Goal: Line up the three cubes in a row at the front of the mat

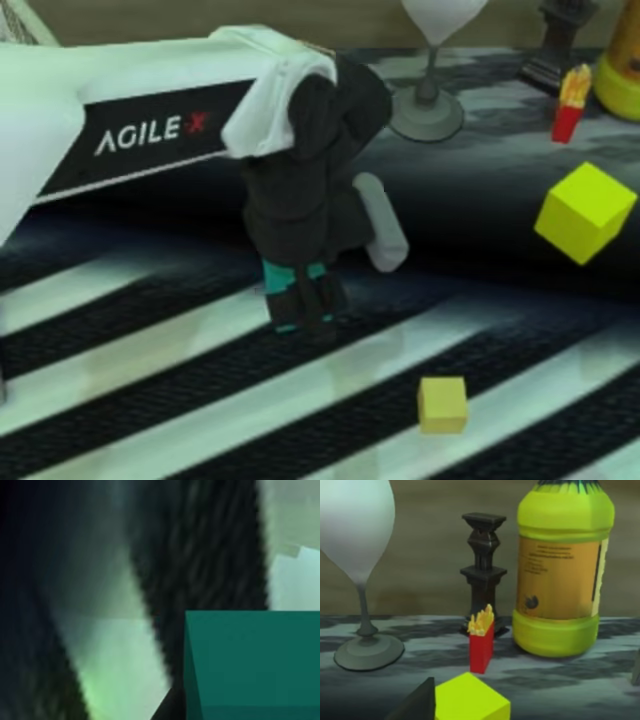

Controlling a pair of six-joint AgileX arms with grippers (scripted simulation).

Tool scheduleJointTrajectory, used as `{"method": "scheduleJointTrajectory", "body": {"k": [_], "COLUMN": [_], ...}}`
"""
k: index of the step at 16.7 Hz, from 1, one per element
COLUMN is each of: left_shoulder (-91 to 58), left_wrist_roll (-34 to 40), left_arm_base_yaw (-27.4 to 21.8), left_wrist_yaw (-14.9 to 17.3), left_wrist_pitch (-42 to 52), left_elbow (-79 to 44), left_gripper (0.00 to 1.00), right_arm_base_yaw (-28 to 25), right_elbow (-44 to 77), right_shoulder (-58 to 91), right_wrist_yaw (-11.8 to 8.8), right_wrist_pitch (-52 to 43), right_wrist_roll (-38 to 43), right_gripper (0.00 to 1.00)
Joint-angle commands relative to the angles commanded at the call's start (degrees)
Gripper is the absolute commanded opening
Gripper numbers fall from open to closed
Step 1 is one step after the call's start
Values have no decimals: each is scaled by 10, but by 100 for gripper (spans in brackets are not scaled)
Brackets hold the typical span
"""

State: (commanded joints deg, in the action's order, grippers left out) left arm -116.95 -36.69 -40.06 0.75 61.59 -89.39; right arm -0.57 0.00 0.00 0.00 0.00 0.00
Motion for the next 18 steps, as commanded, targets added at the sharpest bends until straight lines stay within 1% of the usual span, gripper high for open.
{"method": "scheduleJointTrajectory", "body": {"k": [4, 6, 13, 18], "left_shoulder": [13, 17, 12, -24], "left_wrist_roll": [-11, -14, -17, -14], "left_arm_base_yaw": [-92, -119, -124, -124], "left_wrist_yaw": [0, 0, 0, 0], "left_wrist_pitch": [12, 16, 5, -96], "left_elbow": [1, 1, 8, 67], "left_gripper": [0, 0, 0, 0], "right_arm_base_yaw": [0, 0, 0, 0], "right_elbow": [0, 0, 0, 0], "right_shoulder": [0, 0, 0, 0], "right_wrist_yaw": [0, 0, 0, 0], "right_wrist_pitch": [0, 0, 0, 0], "right_wrist_roll": [0, 0, 0, 0], "right_gripper": [100, 100, 100, 100]}}
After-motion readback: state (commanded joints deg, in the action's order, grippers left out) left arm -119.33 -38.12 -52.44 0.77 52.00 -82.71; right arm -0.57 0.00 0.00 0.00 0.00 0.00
